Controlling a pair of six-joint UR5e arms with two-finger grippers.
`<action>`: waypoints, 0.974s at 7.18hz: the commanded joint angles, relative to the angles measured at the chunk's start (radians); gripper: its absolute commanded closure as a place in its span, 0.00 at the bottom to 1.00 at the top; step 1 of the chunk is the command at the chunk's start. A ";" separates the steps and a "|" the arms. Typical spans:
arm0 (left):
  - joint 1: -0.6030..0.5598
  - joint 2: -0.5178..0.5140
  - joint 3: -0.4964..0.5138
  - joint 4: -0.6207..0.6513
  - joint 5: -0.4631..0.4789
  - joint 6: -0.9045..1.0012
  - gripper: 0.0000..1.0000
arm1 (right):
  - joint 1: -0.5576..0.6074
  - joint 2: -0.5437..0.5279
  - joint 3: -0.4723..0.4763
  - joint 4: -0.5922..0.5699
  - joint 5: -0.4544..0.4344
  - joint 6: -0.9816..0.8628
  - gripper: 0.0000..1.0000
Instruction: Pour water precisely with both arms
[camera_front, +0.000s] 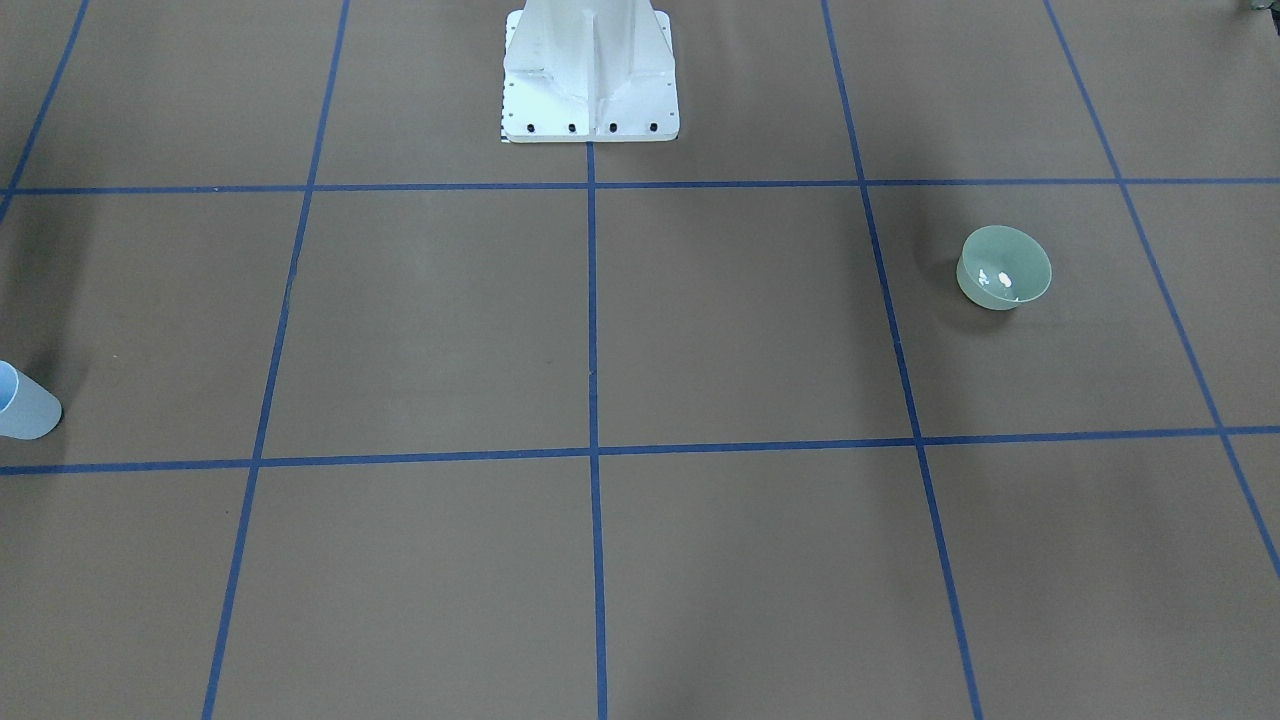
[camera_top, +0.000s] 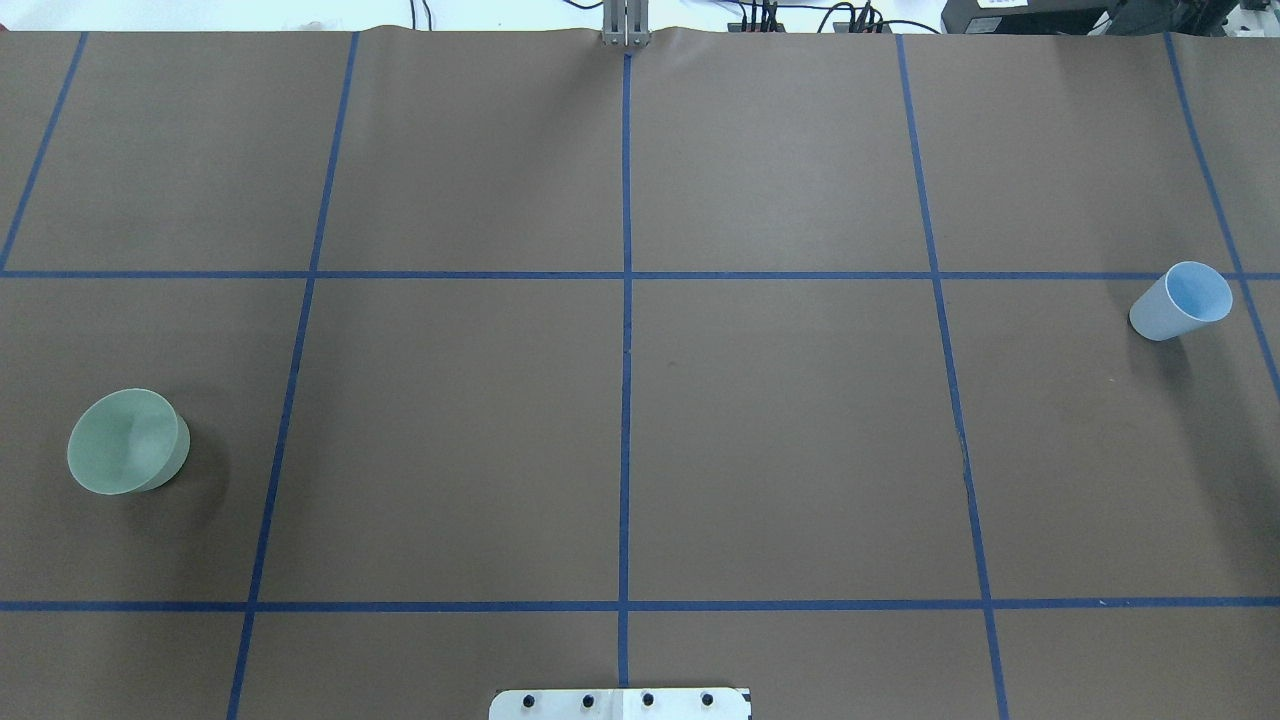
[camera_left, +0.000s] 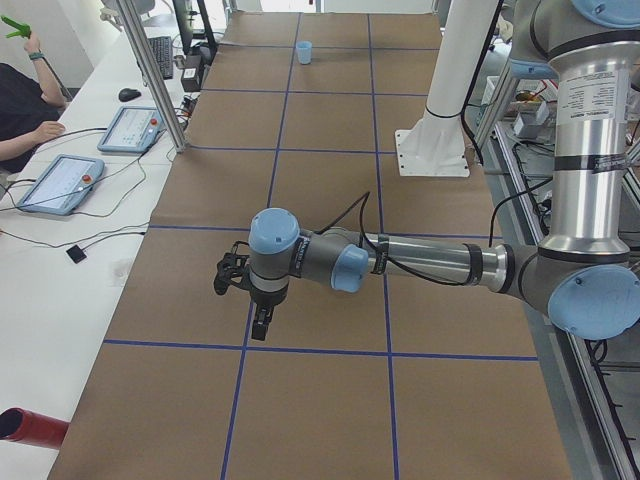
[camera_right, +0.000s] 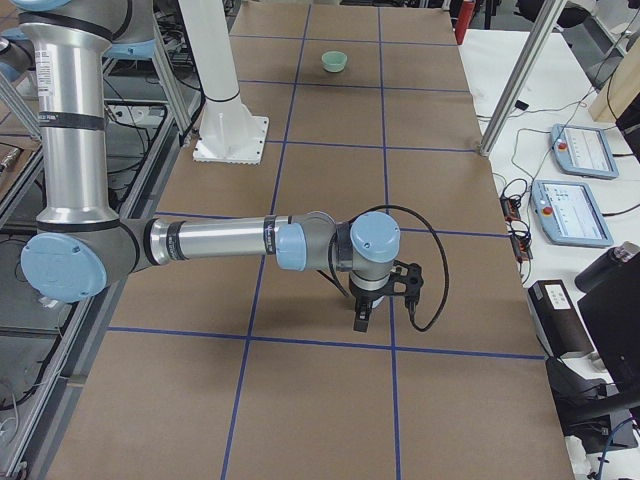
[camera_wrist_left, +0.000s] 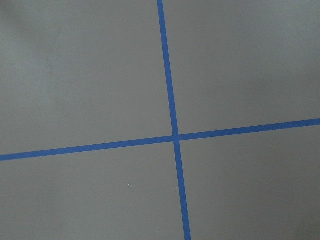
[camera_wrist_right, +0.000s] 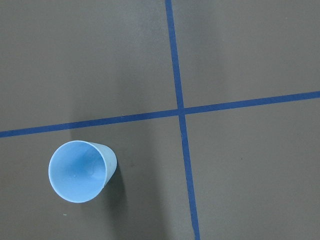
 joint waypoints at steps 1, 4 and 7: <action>0.001 0.002 -0.001 0.002 0.000 0.000 0.00 | 0.004 -0.004 0.001 -0.006 -0.002 0.000 0.00; -0.001 0.002 -0.002 0.002 0.000 0.000 0.00 | 0.005 -0.003 -0.002 -0.003 -0.002 -0.073 0.00; 0.001 0.017 -0.004 0.003 -0.005 0.000 0.00 | 0.005 -0.004 -0.006 -0.005 0.008 -0.074 0.00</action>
